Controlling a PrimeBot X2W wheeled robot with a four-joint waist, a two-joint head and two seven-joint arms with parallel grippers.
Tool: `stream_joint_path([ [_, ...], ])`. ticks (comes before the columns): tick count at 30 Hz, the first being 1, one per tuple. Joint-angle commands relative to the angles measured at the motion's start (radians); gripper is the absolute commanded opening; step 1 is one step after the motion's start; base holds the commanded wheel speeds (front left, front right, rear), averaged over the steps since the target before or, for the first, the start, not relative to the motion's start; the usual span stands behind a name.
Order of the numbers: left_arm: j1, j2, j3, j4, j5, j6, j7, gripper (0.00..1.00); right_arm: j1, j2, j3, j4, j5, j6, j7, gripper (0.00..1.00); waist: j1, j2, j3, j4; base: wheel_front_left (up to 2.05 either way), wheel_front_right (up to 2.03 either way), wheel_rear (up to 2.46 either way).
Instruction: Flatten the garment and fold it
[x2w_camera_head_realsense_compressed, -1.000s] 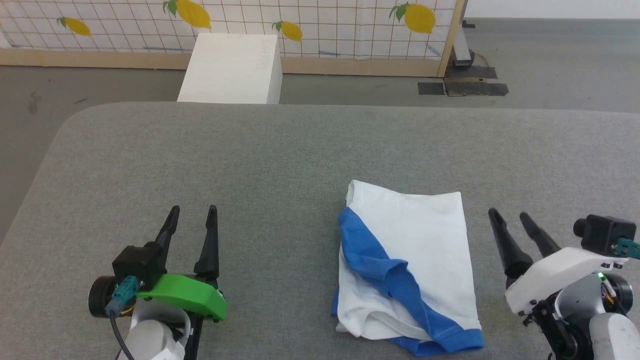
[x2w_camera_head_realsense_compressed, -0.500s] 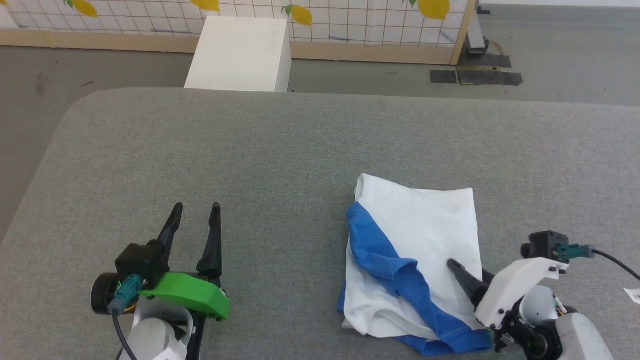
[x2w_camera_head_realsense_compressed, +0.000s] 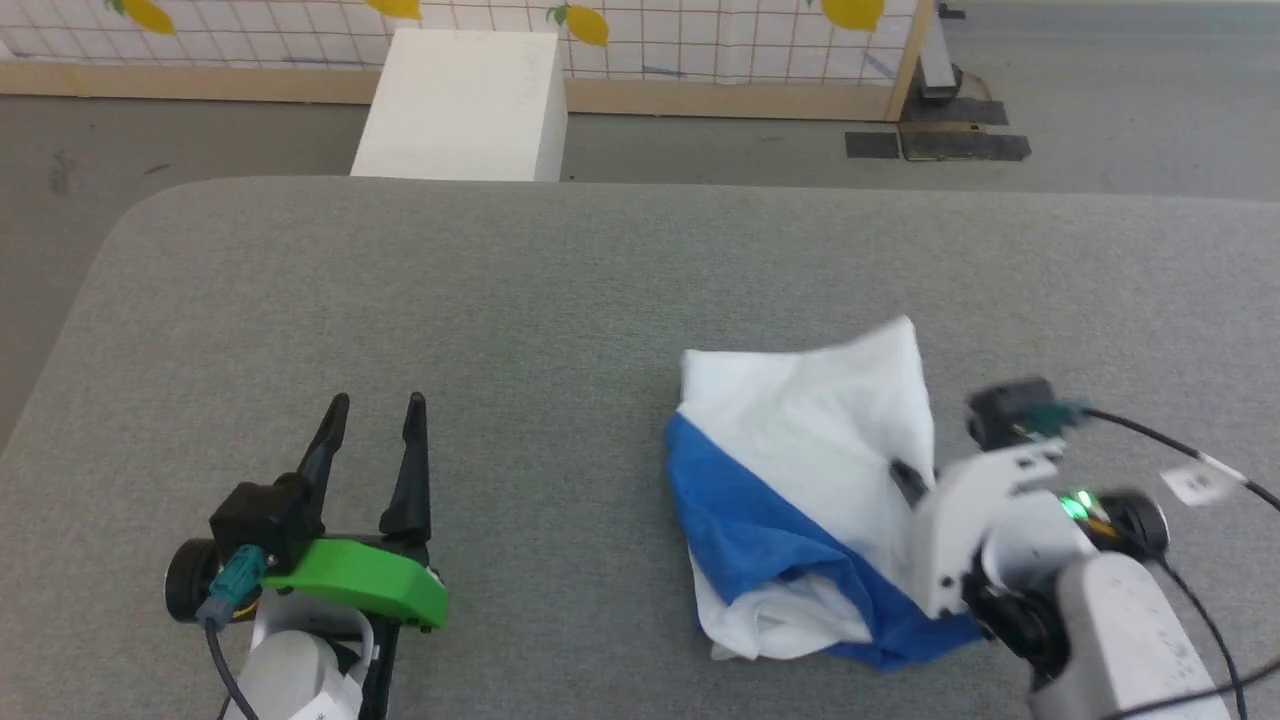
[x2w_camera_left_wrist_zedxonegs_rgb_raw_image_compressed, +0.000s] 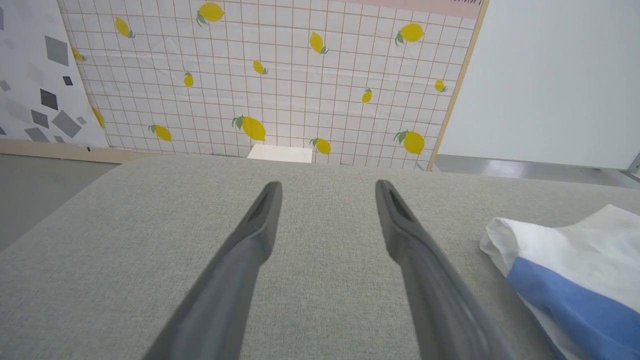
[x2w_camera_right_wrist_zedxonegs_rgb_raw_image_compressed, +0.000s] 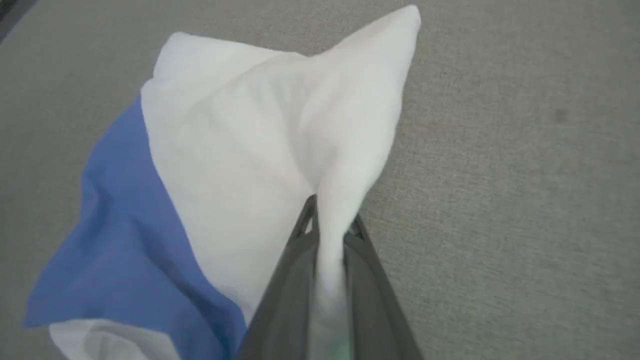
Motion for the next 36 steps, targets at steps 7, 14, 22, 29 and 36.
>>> stream_joint_path([
  [7, -0.017, 0.011, 0.024, -0.039, 0.020, -0.007, -0.004, 1.00, -0.110, -0.193, 0.216, -0.141, -0.165, -0.001, 0.066, 0.00, 0.0000, 0.0000, 0.059, -0.097, 0.00, 0.00, 0.00],
  [14, -0.075, 0.022, 0.027, -0.092, 0.030, -0.007, -0.004, 1.00, -0.224, -0.447, 0.309, -0.112, -0.116, -0.001, 0.053, 0.00, 0.0000, 0.0000, 0.159, -0.195, 0.00, 0.00, 0.00],
  [22, -0.141, 0.057, 0.001, -0.158, 0.052, -0.007, -0.004, 1.00, -0.330, -0.611, 0.301, -0.002, -0.119, -0.001, -0.044, 0.00, 0.0000, 0.0000, 0.285, -0.302, 0.00, 0.00, 0.00],
  [29, -0.191, 0.105, -0.012, -0.193, 0.062, -0.007, -0.004, 1.00, -0.404, -0.652, 0.242, 0.114, -0.174, -0.001, -0.162, 0.00, 0.0000, 0.0000, 0.378, -0.369, 0.00, 0.00, 0.00],
  [36, -0.204, 0.138, -0.018, -0.213, 0.067, -0.007, -0.001, 1.00, -0.445, -0.627, 0.130, 0.204, -0.265, -0.001, -0.256, 0.00, 0.0000, 0.0000, 0.426, -0.397, 0.00, 0.00, 0.00],
])
